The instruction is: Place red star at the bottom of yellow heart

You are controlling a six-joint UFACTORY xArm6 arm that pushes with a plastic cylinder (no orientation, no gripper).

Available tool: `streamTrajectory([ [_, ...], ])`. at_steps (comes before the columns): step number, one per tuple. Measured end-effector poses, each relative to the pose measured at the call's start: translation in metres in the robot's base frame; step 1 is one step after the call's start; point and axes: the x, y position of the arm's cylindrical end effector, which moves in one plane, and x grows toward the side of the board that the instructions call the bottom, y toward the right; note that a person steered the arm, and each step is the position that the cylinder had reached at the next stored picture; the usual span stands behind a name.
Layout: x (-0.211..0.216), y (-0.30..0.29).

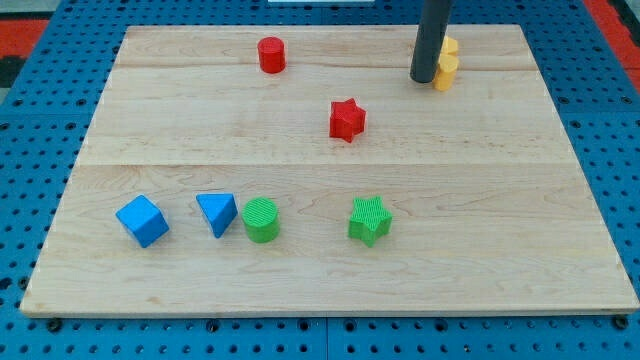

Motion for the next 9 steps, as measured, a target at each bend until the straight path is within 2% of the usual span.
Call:
streamTrajectory([
  [2, 0.03, 0.013],
  [3, 0.097, 0.011],
  [4, 0.151, -0.068],
  [5, 0.131, -0.141],
  [6, 0.084, -0.118],
  [7, 0.069, -0.057],
  [8, 0.077, -0.067],
  [9, 0.066, -0.118],
])
